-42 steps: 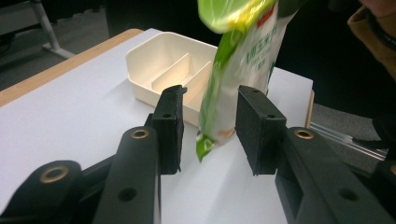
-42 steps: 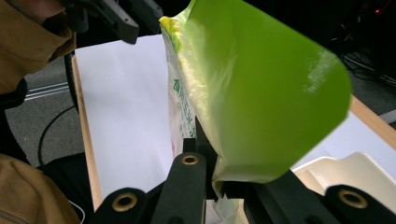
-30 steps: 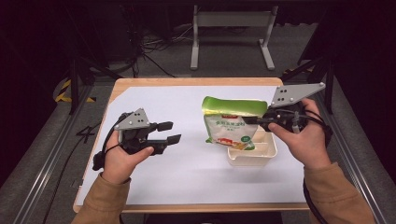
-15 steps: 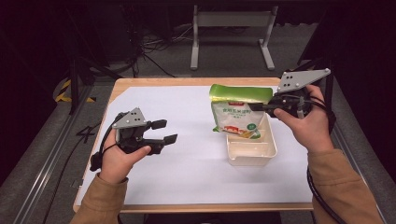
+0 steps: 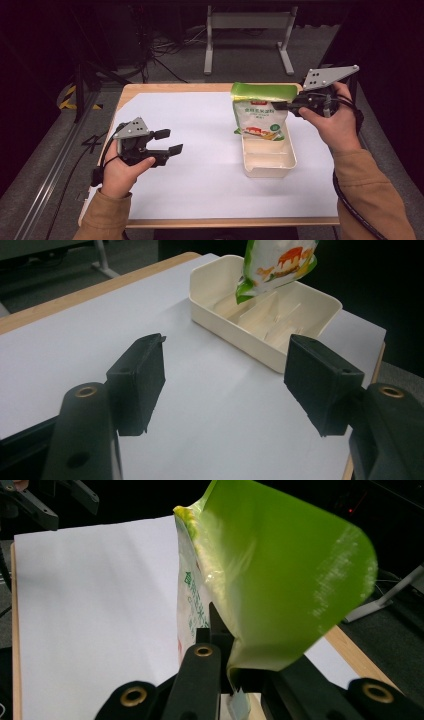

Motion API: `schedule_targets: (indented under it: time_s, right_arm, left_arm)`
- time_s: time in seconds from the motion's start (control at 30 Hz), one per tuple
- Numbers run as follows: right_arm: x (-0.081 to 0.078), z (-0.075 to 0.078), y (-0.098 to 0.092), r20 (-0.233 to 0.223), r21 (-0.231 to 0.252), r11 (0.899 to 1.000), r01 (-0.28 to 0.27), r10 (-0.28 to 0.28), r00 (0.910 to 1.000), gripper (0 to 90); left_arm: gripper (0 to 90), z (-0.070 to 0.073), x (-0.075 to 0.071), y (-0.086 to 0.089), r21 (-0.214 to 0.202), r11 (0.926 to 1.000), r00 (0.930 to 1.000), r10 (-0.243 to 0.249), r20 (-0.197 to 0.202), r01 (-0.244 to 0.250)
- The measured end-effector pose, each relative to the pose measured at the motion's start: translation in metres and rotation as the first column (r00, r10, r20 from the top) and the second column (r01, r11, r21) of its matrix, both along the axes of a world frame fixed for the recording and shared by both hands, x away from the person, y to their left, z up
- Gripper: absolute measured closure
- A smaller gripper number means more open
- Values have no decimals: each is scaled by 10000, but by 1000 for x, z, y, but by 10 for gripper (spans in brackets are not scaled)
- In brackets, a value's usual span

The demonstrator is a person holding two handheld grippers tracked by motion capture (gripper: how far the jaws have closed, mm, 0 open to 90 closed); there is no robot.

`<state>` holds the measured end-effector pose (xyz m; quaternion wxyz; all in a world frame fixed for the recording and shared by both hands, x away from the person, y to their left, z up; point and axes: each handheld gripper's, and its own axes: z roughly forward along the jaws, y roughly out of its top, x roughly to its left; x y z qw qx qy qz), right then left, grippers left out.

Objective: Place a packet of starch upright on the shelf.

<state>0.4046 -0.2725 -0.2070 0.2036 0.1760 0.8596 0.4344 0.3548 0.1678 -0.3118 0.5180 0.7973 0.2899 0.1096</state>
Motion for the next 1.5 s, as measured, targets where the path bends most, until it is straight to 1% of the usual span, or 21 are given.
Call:
schedule_targets:
  time_s: [0.03,0.07,0.1,0.17,0.2,0.33,0.4,0.5,0.53,0.63,0.67,0.7,0.73,0.77,0.83,0.87,1.07,1.23,1.3,1.43,1.5]
  right_arm:
    - [1,0,-1,-7,-9,10000,-11,11,10000,875]
    - [3,0,-3,5,-19,10000,-16,16,10000,875]
    - [4,0,-4,10,-23,10000,-23,23,10000,875]
    - [8,-1,-7,3,-23,10000,-39,39,10000,875]
    - [9,-1,-7,6,-33,10000,-32,32,10000,875]
    - [14,-2,-13,12,-58,10000,-57,57,10000,875]
    - [16,-2,-15,25,-71,10000,-70,70,10000,875]
    - [21,-3,-18,37,-53,10000,-70,70,10000,875]
    - [23,-4,-19,44,-57,10000,-67,67,10000,875]
    - [26,-5,-21,52,-99,9999,-29,30,10000,875]
    - [27,-6,-22,44,-110,9999,-30,31,10000,875]
    - [28,-8,-23,53,-125,9999,-29,30,10000,875]
    - [28,-8,-23,53,-125,9999,-29,30,10000,875]
    - [31,-10,-24,20,-134,9999,-20,20,10000,875]
    - [34,-14,-26,-43,-93,9999,-44,44,10000,875]
    - [35,-16,-27,-77,-71,10000,-56,55,10000,875]
    - [43,-27,-30,-224,-19,9999,-158,158,9996,875]
    - [47,-36,-32,-383,69,9999,-122,125,9992,875]
    - [48,-37,-32,-400,66,9999,-123,126,9991,875]
    - [52,-46,-31,-579,139,9998,-132,140,9982,874]
    - [53,-50,-31,-646,174,9998,-130,141,9978,875]
  left_arm:
    - [333,-1,-1,2,-12,10000,10000,61,-21,-61]
    - [332,-1,-1,3,43,9999,9999,109,44,-110]
    - [332,-2,-2,4,-43,9998,9998,189,-49,-189]
    - [331,-3,-3,8,44,9997,9997,252,-4,-252]
    - [331,-3,-4,9,-25,9995,9994,323,-125,-323]
    - [330,-4,-6,15,42,9990,9989,455,-64,-455]
    - [330,-5,-8,18,-4,9983,9981,589,-169,-589]
    - [328,-7,-11,24,15,9971,9969,759,-202,-759]
    - [327,-7,-12,26,7,9967,9964,812,-240,-812]
    - [319,-8,-13,29,69,9960,9959,889,-139,-889]
    - [319,-9,-14,30,-11,9950,9948,1001,-204,-1001]
    - [309,-10,-15,32,10,9938,9937,1111,-171,-1111]
    - [290,-10,-15,32,10,9938,9937,1111,-171,-1111]
    - [290,-11,-14,33,49,9935,9934,1142,-93,-1141]
    - [285,-12,-15,34,-20,9925,9923,1219,-224,-1219]
    - [283,-12,-14,35,12,9924,9922,1230,-188,-1230]
    - [279,-14,-13,36,5,9922,9917,1249,-300,-1250]
    - [277,-15,-12,36,-7,9920,9916,1260,-292,-1261]
    - [277,-16,-12,36,-44,9919,9915,1267,-310,-1269]
    - [275,-16,-11,36,-50,9920,9913,1261,-376,-1263]
    - [274,-17,-10,36,2,9927,9921,1205,-335,-1206]
